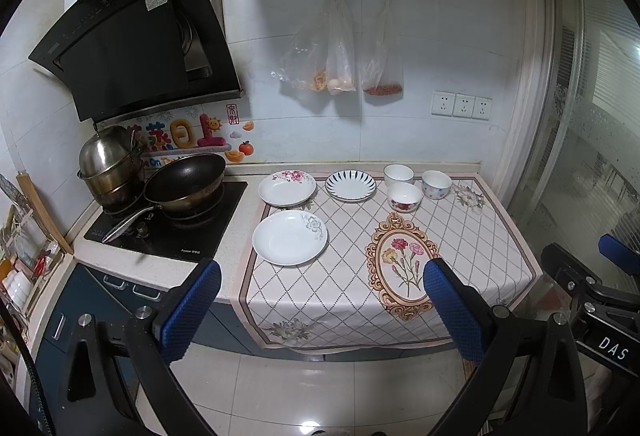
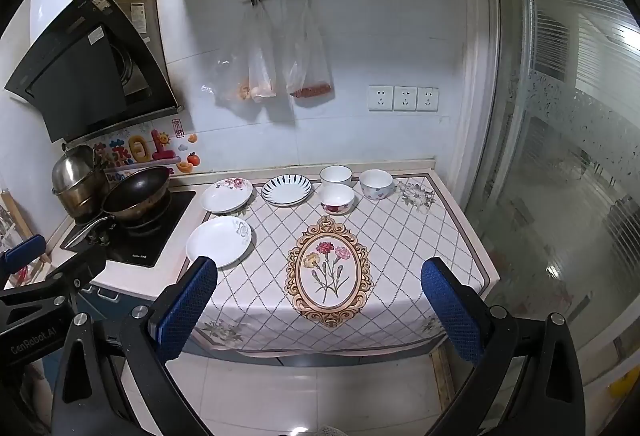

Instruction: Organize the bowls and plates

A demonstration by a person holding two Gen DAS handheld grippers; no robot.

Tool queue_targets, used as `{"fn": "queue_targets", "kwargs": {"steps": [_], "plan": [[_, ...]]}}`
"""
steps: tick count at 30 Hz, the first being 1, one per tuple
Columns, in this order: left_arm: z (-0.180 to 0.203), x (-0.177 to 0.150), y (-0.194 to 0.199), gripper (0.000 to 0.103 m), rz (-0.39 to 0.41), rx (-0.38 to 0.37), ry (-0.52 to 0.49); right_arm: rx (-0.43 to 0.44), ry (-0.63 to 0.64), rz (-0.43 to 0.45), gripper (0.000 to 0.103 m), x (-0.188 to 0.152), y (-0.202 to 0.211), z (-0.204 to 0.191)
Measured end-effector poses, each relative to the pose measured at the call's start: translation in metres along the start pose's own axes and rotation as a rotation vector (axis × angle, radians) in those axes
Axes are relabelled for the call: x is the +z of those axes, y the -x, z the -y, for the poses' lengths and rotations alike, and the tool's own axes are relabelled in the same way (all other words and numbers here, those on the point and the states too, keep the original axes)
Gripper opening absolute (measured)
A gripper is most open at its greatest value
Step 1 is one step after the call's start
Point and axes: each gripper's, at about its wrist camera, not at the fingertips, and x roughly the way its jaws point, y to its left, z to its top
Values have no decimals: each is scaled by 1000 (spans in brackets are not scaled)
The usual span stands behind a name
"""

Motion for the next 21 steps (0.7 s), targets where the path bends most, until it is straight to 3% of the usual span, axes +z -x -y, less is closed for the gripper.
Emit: {"fn": "queue_targets", "kwargs": {"steps": [21], "plan": [[1,-1,0,103,4,2,-2,2,-1,9,103,1,6,3]]}}
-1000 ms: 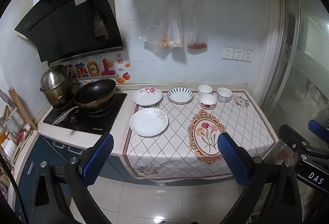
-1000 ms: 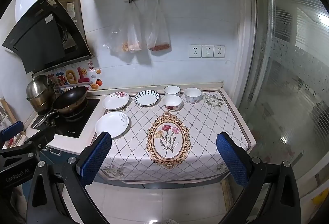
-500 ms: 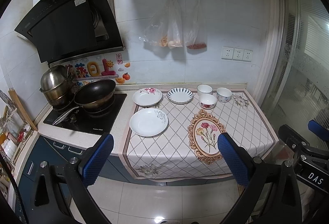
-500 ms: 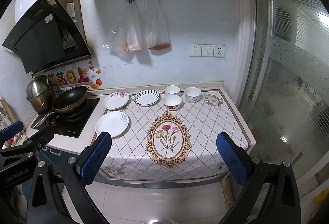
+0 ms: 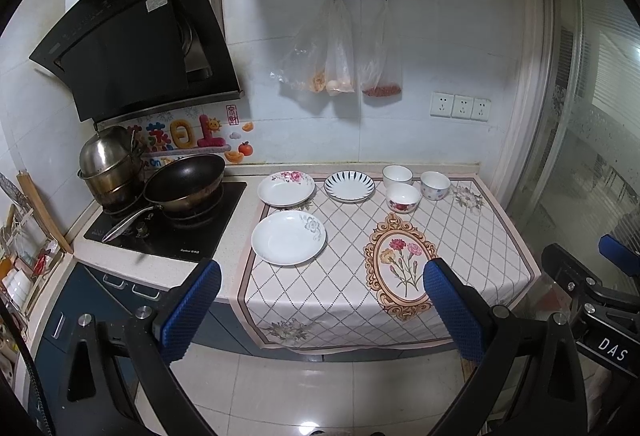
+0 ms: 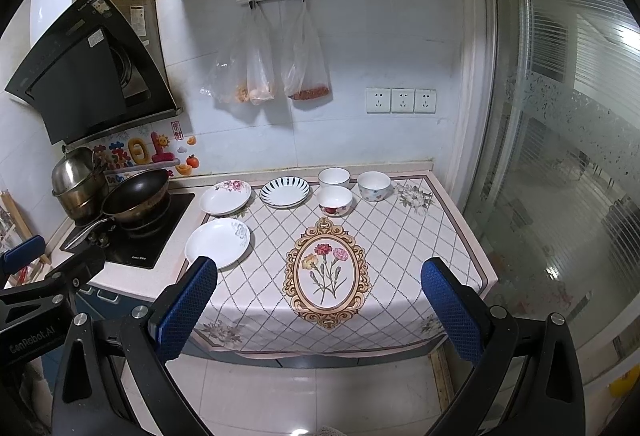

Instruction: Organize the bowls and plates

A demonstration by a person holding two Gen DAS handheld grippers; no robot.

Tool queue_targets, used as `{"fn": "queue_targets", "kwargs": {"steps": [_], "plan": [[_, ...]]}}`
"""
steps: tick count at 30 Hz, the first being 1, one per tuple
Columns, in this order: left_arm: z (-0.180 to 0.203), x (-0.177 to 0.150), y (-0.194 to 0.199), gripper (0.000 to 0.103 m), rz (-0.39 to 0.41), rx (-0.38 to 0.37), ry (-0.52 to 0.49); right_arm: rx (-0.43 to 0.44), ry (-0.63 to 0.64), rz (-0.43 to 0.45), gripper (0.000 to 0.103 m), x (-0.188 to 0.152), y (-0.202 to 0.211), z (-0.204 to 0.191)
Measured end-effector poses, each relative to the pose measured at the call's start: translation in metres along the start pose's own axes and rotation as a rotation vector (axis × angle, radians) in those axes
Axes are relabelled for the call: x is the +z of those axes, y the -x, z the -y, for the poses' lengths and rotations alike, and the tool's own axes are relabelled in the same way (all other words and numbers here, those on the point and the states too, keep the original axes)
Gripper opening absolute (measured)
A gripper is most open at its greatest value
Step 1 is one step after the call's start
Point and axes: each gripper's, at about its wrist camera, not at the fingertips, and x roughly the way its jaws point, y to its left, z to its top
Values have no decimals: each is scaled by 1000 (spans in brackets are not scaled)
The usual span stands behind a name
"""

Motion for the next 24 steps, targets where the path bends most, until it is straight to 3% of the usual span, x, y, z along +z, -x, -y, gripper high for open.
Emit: {"fn": "queue_targets", "kwargs": {"steps": [24], "plan": [[3,2,6,103,6,-2,2,2,-3,4,103,3,3,2]]}}
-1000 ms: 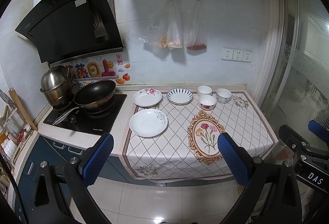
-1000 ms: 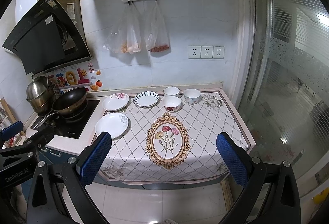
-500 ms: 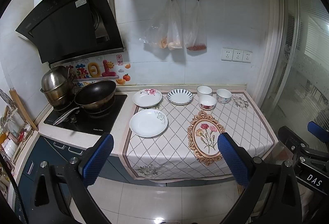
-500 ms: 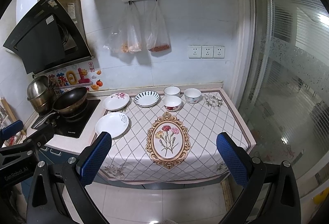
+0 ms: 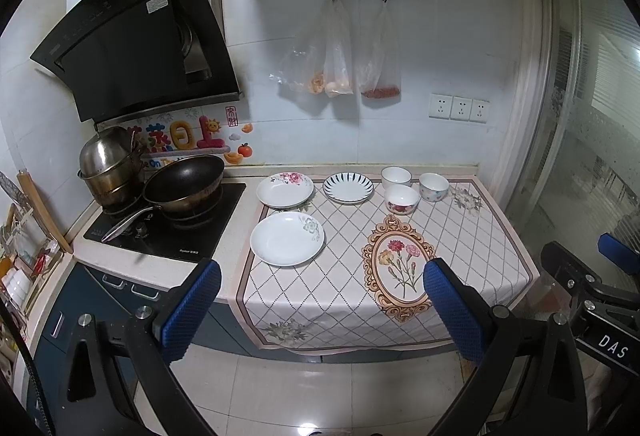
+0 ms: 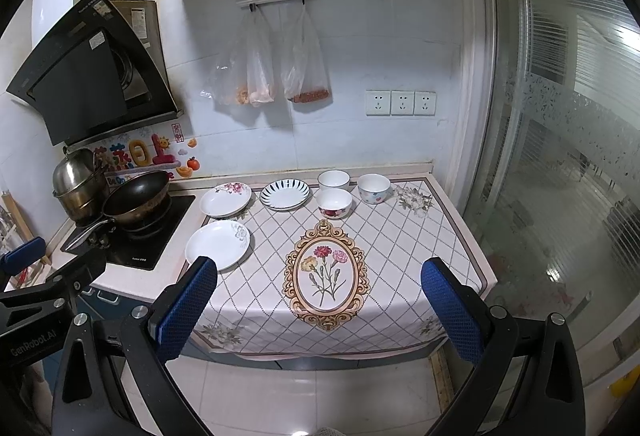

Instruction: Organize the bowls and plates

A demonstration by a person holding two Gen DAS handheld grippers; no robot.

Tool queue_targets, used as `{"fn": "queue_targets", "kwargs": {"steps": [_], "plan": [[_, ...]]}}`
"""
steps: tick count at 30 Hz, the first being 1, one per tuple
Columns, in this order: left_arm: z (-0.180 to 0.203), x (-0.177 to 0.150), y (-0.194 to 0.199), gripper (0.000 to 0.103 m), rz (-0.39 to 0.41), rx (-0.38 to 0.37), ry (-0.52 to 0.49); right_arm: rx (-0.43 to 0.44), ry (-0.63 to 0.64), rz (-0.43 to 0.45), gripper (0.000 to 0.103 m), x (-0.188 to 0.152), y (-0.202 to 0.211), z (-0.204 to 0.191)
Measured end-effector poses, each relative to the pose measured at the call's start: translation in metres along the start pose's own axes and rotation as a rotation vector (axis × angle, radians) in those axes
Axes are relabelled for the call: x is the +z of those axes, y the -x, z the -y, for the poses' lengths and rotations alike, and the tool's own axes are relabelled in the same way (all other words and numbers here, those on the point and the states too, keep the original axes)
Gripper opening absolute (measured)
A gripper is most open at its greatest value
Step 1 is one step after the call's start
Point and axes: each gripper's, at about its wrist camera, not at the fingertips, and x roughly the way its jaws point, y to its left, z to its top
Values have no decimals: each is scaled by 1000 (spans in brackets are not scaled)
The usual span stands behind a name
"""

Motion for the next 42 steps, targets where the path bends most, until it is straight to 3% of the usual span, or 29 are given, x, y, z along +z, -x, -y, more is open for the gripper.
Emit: {"fn": "queue_targets", "kwargs": {"steps": [20,27,32,35,38,42], "plan": [[-3,-1,0,103,-3,-3,-1,11,-9,-5,103,-2,-3,1],[-9,7,-16,103,-13,-19,-16,5,-33,-18,103,0,-16,-3],[-24,15,-38,103,34,-21,-23,14,-76,-4,103,2,-31,-11],[-40,21,-63,103,68,-14,-15,55,-104,-1,103,2,-56,-21],[-57,28,-101,103,73,37,5,121,-130,-68,103,6,-105,-35],[-81,36,-179,103,-34,105,39,185,-131,-158,103,10,-181,-54]]}}
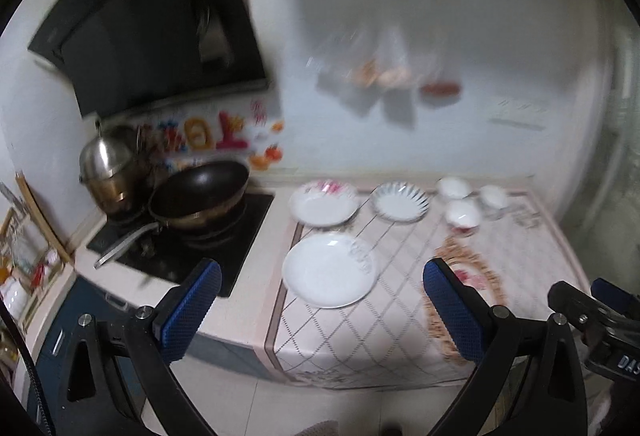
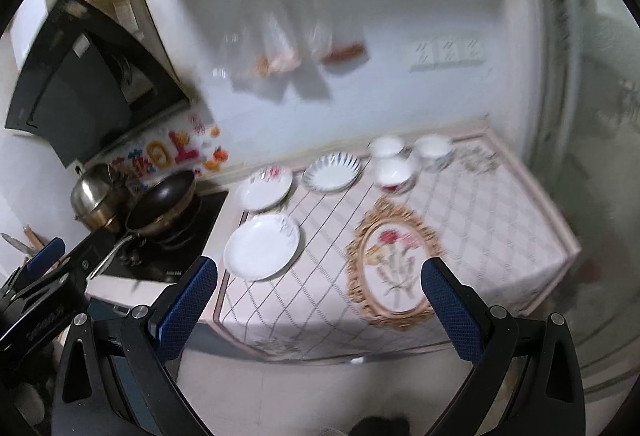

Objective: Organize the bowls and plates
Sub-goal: 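Move both tools to the grey-flower white plate and grip its rim, then lift the grey-flower plate off the cloth with both tools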

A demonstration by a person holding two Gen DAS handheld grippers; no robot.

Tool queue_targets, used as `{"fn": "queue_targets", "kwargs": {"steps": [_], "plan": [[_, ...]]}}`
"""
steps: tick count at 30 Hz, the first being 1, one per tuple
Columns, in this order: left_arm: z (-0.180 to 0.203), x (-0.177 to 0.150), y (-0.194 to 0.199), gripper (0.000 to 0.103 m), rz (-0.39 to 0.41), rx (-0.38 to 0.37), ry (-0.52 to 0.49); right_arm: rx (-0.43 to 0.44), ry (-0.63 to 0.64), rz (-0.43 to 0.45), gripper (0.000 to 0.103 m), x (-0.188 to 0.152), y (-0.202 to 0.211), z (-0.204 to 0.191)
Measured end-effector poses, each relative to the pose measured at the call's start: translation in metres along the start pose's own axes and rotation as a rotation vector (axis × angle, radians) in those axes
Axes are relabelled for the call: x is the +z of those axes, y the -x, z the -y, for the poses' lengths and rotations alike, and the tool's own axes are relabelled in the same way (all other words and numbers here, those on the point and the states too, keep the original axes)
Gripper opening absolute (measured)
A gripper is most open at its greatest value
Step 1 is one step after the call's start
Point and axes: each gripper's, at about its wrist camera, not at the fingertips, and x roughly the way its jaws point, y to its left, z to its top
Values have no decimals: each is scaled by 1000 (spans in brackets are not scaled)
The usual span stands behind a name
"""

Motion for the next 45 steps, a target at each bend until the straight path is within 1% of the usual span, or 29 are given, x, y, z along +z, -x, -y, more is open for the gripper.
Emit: {"fn": "queue_targets", "kwargs": {"steps": [2,4,5,8,9,12,15,16,17,20,21,22,23,24,25,26,27,28,30,33,37,41,42,43,44,45], "plan": [[-8,1,-48,103,-82,28,22,17,11,-32,103,8,-43,-2],[-14,-3,-92,103,-156,59,36,39,28,-78,103,18,-102,-2],[-18,-5,-126,103,-214,81,41,43,34,-94,103,21,-122,-2],[-27,-15,-193,103,-340,128,58,93,35,-201,103,32,-212,-1],[-31,-19,-216,103,-386,138,75,108,29,-250,103,35,-248,-1],[-45,-33,-287,102,-534,147,144,156,29,-393,103,37,-338,-4],[-57,-50,-340,98,-643,139,202,184,46,-516,102,33,-416,-8],[-61,-55,-354,94,-672,134,223,195,49,-545,101,30,-435,-10],[-66,-60,-366,92,-698,135,242,205,53,-588,100,27,-462,-11],[-76,-67,-394,85,-744,117,291,213,47,-677,91,17,-508,-12],[-79,-69,-401,81,-750,99,301,219,40,-696,85,15,-518,-12],[-81,-70,-407,75,-760,82,309,225,33,-716,79,12,-527,-13],[-81,-71,-412,71,-766,67,312,229,27,-733,76,9,-538,-14],[-81,-72,-417,60,-773,48,310,240,23,-748,68,6,-548,-14],[-81,-74,-421,48,-778,36,302,252,22,-749,64,5,-551,-16],[-79,-76,-425,42,-785,23,290,269,41,-707,60,7,-555,-19],[-78,-77,-426,35,-785,7,283,279,58,-704,47,6,-554,-24],[-76,-76,-426,31,-777,-12,277,283,71,-714,32,5,-554,-27],[-70,-76,-421,31,-770,1,237,265,81,-717,24,1,-557,-29],[-59,-72,-413,31,-764,12,183,251,80,-689,20,2,-554,-32],[-44,-68,-399,30,-755,10,157,236,89,-680,20,3,-546,-28],[-23,-57,-376,30,-718,-3,115,240,76,-663,20,11,-534,-21],[-14,-52,-375,17,-701,-47,126,244,72,-654,20,14,-528,-17],[-5,-47,-367,13,-692,-107,139,250,73,-645,18,16,-523,-14],[4,-43,-361,13,-684,-119,126,266,81,-640,15,18,-518,-15],[21,-38,-356,13,-669,-118,79,283,93,-631,11,20,-511,-17]]}}
